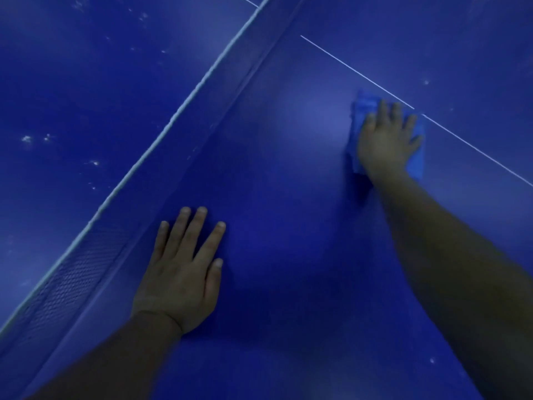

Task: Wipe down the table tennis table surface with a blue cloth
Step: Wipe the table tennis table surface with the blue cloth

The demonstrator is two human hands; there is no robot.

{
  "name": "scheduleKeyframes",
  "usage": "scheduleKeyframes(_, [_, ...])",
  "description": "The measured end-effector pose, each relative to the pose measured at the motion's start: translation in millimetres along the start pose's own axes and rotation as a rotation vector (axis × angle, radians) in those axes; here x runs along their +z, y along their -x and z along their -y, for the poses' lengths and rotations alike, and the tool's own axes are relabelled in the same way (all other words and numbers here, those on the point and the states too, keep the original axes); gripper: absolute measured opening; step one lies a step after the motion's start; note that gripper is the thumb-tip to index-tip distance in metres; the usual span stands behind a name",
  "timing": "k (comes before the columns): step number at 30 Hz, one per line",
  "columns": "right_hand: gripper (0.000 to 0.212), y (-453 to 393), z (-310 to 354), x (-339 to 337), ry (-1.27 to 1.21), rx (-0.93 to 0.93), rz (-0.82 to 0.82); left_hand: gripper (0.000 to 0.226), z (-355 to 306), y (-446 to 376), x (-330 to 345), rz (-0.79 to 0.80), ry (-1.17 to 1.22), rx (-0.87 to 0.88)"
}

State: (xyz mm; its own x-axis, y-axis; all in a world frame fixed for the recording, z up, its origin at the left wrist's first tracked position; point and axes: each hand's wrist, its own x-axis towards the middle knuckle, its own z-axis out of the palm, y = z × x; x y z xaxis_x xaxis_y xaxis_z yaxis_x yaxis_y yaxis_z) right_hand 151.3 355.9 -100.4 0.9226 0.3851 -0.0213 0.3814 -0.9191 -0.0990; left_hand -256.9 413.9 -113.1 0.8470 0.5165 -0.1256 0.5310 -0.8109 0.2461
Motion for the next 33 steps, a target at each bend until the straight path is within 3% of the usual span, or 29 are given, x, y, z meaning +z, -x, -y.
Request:
scheduleKeyframes(1, [0.056, 1.4, -6.4, -1.2, -0.043, 0.119, -0.017, 0.058, -0.2, -0.1, -0.1, 0.002, 0.002, -0.003])
scheduleKeyframes(3, [0.061, 22.1, 10.1, 7.6, -0.015, 0.085, -0.077, 0.058, 0.0, -0.5, 0.6, 0.001, -0.005, -0.013])
scheduleKeyframes(5, [0.064, 53.5, 41.4, 18.1, 0.017, -0.206, -0.079, 0.057, -0.5, 0.0, 2.1, -0.004, -0.02, -0.015])
scheduleKeyframes(7, [0.062, 79.9, 57.0, 21.6, 0.066, -0.597, 0.055, 0.057, -0.1, 1.0, 2.7, -0.021, -0.023, -0.016])
scheduleKeyframes(9, [0.061, 68.6, 38.7, 14.4, 0.108, -0.759, 0.094, 0.058, 0.1, 0.5, 1.5, -0.03, -0.017, -0.013])
scheduleKeyframes(11, [0.067, 31.0, -1.3, 7.7, 0.143, -0.546, 0.072, 0.058, -0.6, -0.4, 0.5, -0.032, 0.0, -0.018])
scheduleKeyframes(14, [0.058, -2.0, -41.4, -4.3, 0.01, 0.006, 0.095, 0.059, -2.1, 0.5, 1.6, -0.026, -0.007, -0.018])
scheduleKeyframes(15, [0.056, 3.7, -33.9, -4.0, -0.006, 0.063, 0.086, 0.059, -1.7, 0.5, 1.2, -0.023, -0.009, -0.018])
scheduleKeyframes(17, [0.055, 35.3, 4.8, 2.4, 0.048, -0.132, 0.034, 0.06, -1.4, -0.3, -1.2, -0.015, 0.005, -0.024])
scheduleKeyframes(20, [0.061, 81.8, 44.5, 12.6, 0.103, -0.681, 0.15, 0.06, -2.3, 2.4, -2.8, -0.028, 0.06, -0.024])
scheduleKeyframes(21, [0.061, 76.8, 40.5, 10.3, 0.122, -0.716, 0.157, 0.059, -1.3, 2.6, -4.8, -0.052, 0.096, -0.03])
scheduleKeyframes(22, [0.06, 58.8, 27.7, 6.5, 0.112, -0.632, 0.128, 0.059, 0.1, -0.9, -7.5, -0.079, 0.129, -0.032])
scheduleKeyframes(25, [0.055, 6.1, -19.9, -4.5, 0.027, -0.105, 0.118, 0.059, 3.1, -31.2, -18.2, -0.157, 0.154, -0.046])
scheduleKeyframes(26, [0.055, 1.3, -24.3, -6.1, -0.013, -0.015, 0.134, 0.06, 1.4, -47.8, -21.2, -0.168, 0.151, -0.049])
scheduleKeyframes(28, [0.054, 14.3, -9.2, -1.7, 0.025, -0.095, 0.094, 0.062, -6.4, -79.5, -22.7, -0.148, 0.114, -0.017])
scheduleKeyframes(33, [0.057, 87.9, 62.5, 20.4, 0.054, -0.682, 0.02, 0.064, -11.7, -99.6, -10.9, -0.091, 0.031, 0.044])
